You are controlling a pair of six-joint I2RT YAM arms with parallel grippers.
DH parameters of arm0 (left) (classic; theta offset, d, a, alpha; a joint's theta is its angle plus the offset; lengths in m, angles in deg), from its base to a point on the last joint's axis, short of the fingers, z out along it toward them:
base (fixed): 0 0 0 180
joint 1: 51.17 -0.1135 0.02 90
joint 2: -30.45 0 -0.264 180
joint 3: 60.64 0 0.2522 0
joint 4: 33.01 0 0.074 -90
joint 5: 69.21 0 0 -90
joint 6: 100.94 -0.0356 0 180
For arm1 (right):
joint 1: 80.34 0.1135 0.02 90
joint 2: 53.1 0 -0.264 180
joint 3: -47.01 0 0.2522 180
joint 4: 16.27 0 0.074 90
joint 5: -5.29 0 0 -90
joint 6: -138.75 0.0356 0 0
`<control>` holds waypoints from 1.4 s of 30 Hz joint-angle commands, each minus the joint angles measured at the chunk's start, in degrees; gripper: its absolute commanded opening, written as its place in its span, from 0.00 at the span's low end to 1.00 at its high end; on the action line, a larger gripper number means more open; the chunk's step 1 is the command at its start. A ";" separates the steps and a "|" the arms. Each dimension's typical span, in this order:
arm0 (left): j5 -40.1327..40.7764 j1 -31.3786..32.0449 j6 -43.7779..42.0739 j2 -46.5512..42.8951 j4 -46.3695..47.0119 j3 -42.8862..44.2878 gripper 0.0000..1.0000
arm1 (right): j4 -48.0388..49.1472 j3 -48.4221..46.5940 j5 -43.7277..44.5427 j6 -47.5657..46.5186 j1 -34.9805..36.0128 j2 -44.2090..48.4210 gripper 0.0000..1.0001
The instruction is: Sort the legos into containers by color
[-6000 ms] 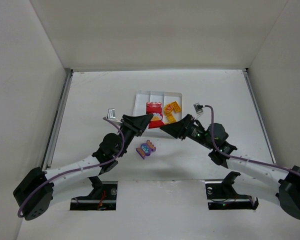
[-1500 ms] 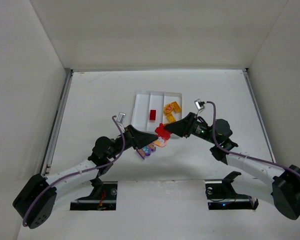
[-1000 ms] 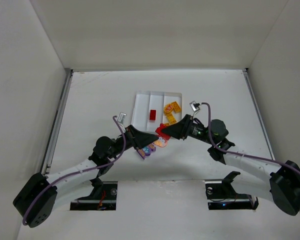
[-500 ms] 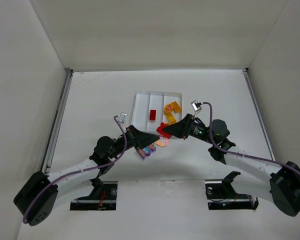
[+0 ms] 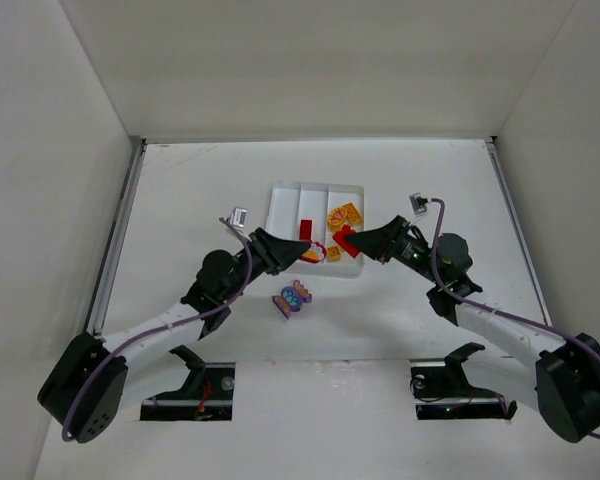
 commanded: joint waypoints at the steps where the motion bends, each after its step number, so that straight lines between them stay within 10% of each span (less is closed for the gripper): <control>1: 9.52 -1.11 -5.49 4.84 -3.13 9.21 0.23 | -1.48 1.29 3.66 -3.65 -0.01 1.42 0.35; 11: 29.30 0.47 -21.22 29.00 -15.62 31.28 0.21 | -13.26 3.48 8.94 -9.71 -0.27 11.35 0.35; 24: 36.25 0.83 -34.06 51.78 -19.58 51.42 0.24 | -18.28 5.42 9.82 -11.56 -1.06 17.78 0.36; 32: 35.03 0.12 -33.54 51.98 -19.67 51.69 0.49 | -17.84 5.42 9.82 -11.74 -0.97 16.20 0.36; 42: 28.45 0.65 -20.47 36.61 -15.99 36.25 0.51 | -17.75 3.93 10.52 -9.81 -2.11 12.33 0.36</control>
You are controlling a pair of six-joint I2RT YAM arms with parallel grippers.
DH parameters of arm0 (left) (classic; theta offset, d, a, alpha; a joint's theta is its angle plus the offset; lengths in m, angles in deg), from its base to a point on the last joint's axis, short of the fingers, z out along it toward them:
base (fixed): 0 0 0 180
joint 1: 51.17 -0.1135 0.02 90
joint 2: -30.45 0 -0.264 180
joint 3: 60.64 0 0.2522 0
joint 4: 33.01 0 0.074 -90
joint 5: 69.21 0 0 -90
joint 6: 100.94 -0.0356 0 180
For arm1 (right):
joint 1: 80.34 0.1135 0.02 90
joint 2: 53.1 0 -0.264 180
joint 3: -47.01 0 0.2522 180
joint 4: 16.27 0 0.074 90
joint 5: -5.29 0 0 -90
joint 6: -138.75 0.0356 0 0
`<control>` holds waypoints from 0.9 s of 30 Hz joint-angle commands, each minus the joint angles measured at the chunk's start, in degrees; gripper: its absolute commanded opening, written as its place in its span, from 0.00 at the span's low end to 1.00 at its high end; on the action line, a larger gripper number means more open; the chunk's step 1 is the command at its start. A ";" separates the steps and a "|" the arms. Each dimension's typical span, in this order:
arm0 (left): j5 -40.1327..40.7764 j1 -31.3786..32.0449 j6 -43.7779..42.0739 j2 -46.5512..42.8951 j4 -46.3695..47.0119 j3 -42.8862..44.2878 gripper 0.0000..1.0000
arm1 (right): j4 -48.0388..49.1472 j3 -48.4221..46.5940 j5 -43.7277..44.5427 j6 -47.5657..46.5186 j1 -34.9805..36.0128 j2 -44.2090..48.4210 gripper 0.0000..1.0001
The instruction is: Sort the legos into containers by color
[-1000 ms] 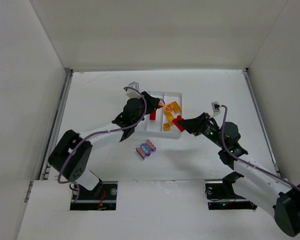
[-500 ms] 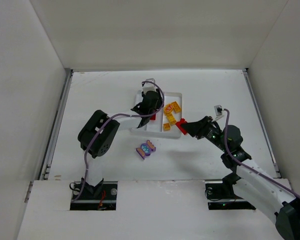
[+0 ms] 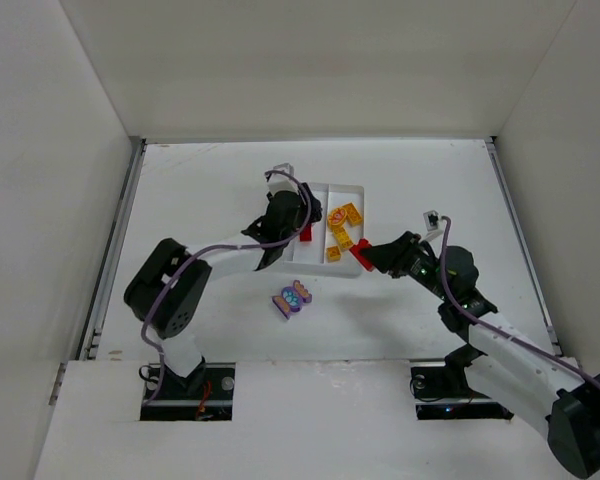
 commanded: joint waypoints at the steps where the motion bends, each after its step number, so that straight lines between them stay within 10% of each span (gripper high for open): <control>1: -4.93 -0.07 10.54 -10.13 5.89 -7.85 0.50 | 2.29 -1.80 1.13 1.58 -1.04 -1.31 0.36; 12: -17.08 3.26 40.00 -18.42 33.05 -27.47 0.51 | 9.93 -4.96 1.21 11.59 -0.26 -9.57 0.36; 27: -18.22 5.55 44.23 -15.69 40.89 -29.50 0.52 | 15.56 -7.25 4.47 16.09 3.70 -16.43 0.36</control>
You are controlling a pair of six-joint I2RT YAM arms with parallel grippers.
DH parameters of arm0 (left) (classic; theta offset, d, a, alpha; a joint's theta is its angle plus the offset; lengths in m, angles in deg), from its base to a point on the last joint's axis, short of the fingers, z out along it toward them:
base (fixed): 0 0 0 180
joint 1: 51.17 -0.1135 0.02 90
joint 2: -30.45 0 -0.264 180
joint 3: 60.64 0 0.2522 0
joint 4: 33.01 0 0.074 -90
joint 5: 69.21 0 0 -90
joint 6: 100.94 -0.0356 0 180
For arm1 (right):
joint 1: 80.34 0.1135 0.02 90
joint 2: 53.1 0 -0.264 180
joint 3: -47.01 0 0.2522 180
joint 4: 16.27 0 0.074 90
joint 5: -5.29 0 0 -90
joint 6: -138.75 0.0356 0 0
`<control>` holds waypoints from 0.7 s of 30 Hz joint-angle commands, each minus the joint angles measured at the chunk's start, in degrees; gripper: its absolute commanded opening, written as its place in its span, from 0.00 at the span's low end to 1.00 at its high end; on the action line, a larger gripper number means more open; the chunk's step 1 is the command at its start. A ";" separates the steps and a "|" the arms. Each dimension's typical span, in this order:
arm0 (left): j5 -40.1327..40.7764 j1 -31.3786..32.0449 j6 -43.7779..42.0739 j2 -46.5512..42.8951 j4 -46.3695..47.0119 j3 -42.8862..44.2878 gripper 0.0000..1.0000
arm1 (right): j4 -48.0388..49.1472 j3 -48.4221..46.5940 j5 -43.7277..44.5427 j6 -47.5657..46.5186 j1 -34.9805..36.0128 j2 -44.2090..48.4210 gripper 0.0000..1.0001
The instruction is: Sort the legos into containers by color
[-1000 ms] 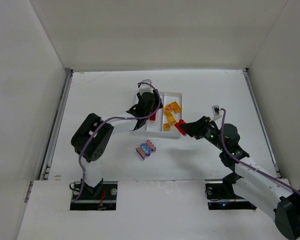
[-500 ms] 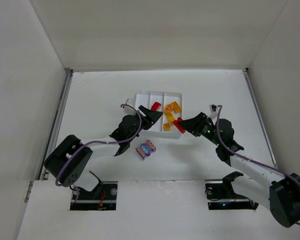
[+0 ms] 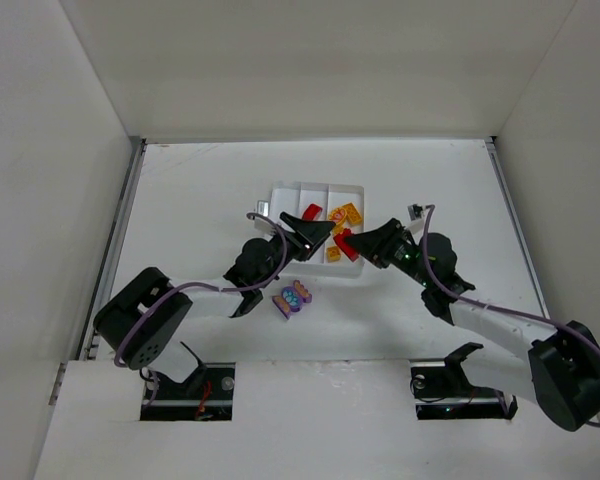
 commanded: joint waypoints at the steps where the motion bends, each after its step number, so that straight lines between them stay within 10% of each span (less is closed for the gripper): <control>1: -1.24 0.70 0.89 0.66 5.02 -0.28 0.52 | 5.55 -3.01 1.62 0.98 0.42 -0.17 0.36; 21: -3.09 2.54 3.79 6.63 9.85 2.53 0.43 | 9.51 -2.31 1.27 2.74 0.42 -3.51 0.36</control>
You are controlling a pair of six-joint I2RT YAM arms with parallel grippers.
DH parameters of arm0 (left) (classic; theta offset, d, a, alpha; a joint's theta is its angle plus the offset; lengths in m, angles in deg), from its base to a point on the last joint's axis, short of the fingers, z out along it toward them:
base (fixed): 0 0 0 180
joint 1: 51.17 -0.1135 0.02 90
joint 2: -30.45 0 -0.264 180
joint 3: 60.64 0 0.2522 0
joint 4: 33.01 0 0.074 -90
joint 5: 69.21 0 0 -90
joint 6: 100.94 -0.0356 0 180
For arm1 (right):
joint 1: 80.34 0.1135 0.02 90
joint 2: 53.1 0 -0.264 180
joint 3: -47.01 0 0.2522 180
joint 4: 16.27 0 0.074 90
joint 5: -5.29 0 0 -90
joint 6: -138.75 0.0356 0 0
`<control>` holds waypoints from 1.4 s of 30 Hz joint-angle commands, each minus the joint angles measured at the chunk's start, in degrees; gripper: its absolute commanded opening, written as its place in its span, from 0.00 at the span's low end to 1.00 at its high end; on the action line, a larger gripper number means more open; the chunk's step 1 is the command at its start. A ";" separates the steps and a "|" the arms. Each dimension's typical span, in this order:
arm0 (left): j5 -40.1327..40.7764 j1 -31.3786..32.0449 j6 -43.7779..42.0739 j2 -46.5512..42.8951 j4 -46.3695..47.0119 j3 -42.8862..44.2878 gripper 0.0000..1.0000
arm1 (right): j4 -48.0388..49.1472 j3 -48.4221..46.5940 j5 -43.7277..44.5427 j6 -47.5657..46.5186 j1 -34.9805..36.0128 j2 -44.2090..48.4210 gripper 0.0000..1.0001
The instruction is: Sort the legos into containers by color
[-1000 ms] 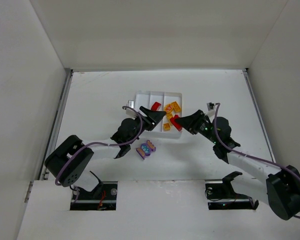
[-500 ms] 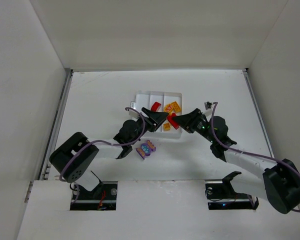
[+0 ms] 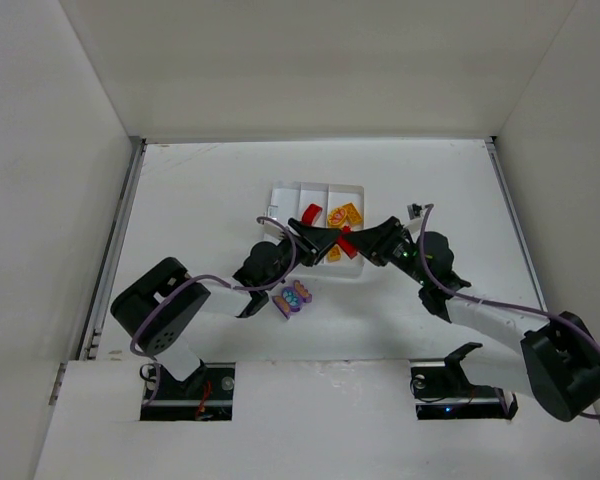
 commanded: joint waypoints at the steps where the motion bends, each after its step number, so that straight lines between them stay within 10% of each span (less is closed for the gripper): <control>1: -1.45 0.91 1.12 0.76 5.38 2.14 0.43 | 6.71 -1.89 0.27 1.02 0.45 -0.58 0.36; 14: -0.39 -0.94 1.30 -2.40 6.70 -1.90 0.12 | 7.95 -0.57 -0.52 1.19 -1.05 1.61 0.42; 42: -2.41 -2.87 1.30 -4.95 6.70 -3.58 0.09 | 8.47 -1.98 -3.68 1.10 -1.49 -4.18 0.63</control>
